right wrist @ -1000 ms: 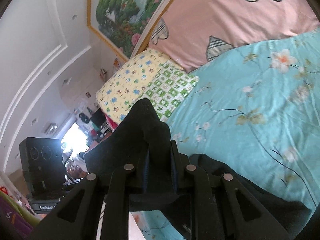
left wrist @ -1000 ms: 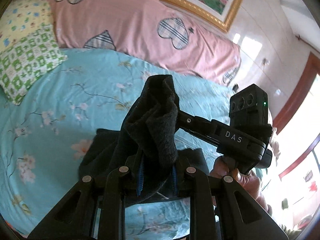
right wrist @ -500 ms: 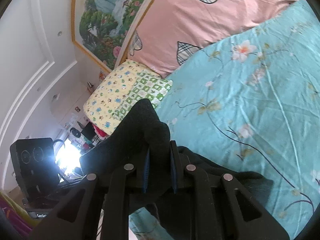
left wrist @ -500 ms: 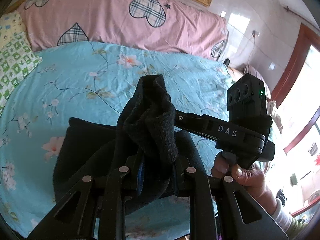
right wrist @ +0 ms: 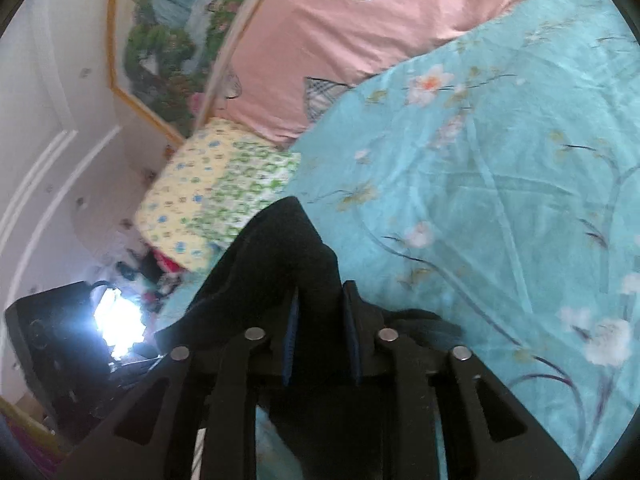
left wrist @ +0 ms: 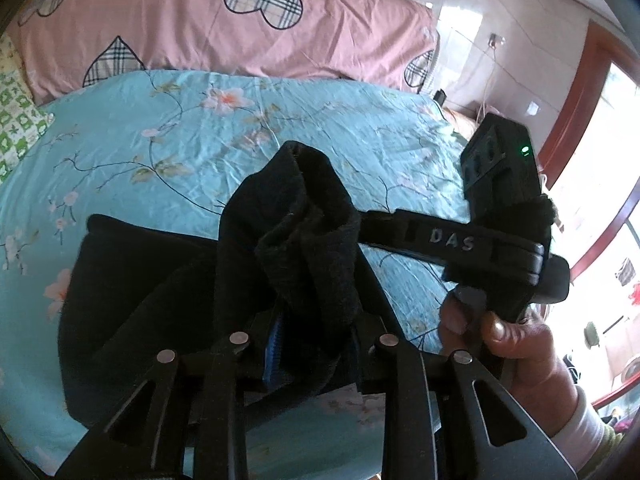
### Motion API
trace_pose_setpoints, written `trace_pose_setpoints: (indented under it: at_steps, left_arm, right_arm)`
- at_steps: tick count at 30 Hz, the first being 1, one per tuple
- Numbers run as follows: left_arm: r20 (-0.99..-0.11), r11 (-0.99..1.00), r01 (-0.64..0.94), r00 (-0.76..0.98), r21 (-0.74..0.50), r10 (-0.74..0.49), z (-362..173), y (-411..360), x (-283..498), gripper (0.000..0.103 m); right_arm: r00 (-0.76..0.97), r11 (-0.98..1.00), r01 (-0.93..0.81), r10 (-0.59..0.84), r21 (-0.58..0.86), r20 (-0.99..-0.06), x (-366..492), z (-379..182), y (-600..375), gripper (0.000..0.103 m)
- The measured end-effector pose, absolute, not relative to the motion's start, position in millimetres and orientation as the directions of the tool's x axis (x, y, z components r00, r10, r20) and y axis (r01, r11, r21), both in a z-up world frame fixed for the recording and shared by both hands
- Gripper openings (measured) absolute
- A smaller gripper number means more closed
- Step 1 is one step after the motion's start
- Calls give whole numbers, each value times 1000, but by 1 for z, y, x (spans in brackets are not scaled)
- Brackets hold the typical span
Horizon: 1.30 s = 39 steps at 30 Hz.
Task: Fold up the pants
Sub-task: 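Lay the folded end down and open both tools, then grasp the folded pants' end with both tools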
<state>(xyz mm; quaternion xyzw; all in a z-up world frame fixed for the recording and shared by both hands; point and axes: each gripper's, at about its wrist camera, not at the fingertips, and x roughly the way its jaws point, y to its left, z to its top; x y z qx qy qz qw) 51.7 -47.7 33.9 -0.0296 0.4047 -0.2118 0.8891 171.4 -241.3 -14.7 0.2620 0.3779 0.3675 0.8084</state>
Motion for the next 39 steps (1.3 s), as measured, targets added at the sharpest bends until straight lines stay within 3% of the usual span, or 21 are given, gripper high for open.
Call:
trace_pose_setpoints:
  at_steps: [3,4,6,9,15,18,23,39]
  left_arm:
    - [-706,898,377,571,-228,-419,30,-54,51,37]
    - [-704,892,388,565,-232,-430,30,-55,49,47]
    - [-700,870,416,538,-263,-469,29,-57,46,54]
    - [-697,859,440,529,-261,-483,29,-59,40,60]
    - [-670,826,472,510,-307,-540,36,-49,28,70]
    - [-646,813,472,512,-340,-567,44,-37,23,75]
    - [-623,829,430,551,-357,-555,51,-11,21,76]
    - [-615,872,250,629,-420,-476,46,75,41,78]
  right_arm:
    - [480,625,-368,762,688,-435,164,-12,-254,25]
    - [489,634,-357,752,685,-441,163,-12,-258,25]
    - [507,648,-341,736,681,-447,158,-10,-265,25]
    - [542,677,-294,700,675,-465,149,-9,-277,25]
    - [612,711,-201,628,674,-480,129,-4,-294,64]
    - [623,698,-196,631,689,-462,121,1,-297,70]
    - [644,725,-196,603,661,-470,106,12,-292,82]
    - [616,813,-220,545,539,-569,87,26,-247,89]
